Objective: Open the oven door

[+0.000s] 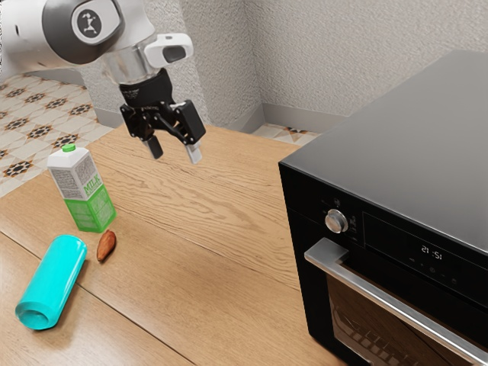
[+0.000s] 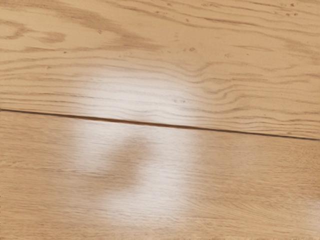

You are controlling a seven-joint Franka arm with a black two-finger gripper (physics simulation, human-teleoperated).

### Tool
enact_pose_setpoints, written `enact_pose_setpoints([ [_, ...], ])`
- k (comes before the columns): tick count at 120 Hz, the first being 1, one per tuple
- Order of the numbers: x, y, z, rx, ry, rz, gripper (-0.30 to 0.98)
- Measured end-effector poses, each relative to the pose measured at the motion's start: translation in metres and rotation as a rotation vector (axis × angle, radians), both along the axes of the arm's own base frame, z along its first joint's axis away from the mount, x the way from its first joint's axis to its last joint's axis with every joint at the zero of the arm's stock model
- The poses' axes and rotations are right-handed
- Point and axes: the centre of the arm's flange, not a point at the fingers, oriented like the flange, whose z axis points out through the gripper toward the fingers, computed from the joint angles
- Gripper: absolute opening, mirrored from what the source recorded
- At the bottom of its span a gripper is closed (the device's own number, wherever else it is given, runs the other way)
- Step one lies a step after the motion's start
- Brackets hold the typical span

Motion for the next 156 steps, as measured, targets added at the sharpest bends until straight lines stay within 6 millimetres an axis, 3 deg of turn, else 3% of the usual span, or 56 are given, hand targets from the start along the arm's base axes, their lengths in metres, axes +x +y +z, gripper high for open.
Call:
enact_pose_setpoints([
  [24, -0.001, 0.002, 0.002, 0.01, -0.002, -0.004, 0.69],
  [26, -0.006, 0.002, 0.016, 0.014, -0.027, -0.006, 0.69],
  [28, -0.021, -0.001, 0.047, 0.018, -0.088, -0.018, 0.69],
  [33, -0.07, -0.016, 0.123, 0.026, -0.244, -0.106, 0.69],
  [37, -0.106, -0.031, 0.161, 0.05, -0.318, -0.188, 0.69],
  [40, -0.125, -0.059, 0.178, 0.072, -0.35, -0.279, 0.69],
  [42, -0.137, -0.095, 0.183, 0.082, -0.362, -0.378, 0.69],
  [44, -0.155, -0.144, 0.18, 0.092, -0.367, -0.503, 0.69],
  [48, -0.201, -0.223, 0.16, 0.119, -0.367, -0.721, 0.68],
  [52, -0.243, -0.274, 0.137, 0.141, -0.379, -0.901, 0.68],
  [58, -0.281, -0.317, 0.105, 0.156, -0.409, -1.11, 0.69],
  [69, -0.303, -0.351, 0.068, 0.145, -0.48, -1.373, 0.69],
  [81, -0.3, -0.393, 0.051, 0.153, -0.56, -1.587, 0.69],
  [98, -0.258, -0.428, 0.021, 0.155, -0.609, -1.76, 0.69],
  [123, -0.203, -0.411, 0.005, 0.26, -0.639, -1.793, 0.69],
  [140, -0.193, -0.41, -0.006, 0.316, -0.629, -1.83, 0.69],
  [156, -0.178, -0.411, -0.028, 0.323, -0.603, -1.858, 0.69],
])
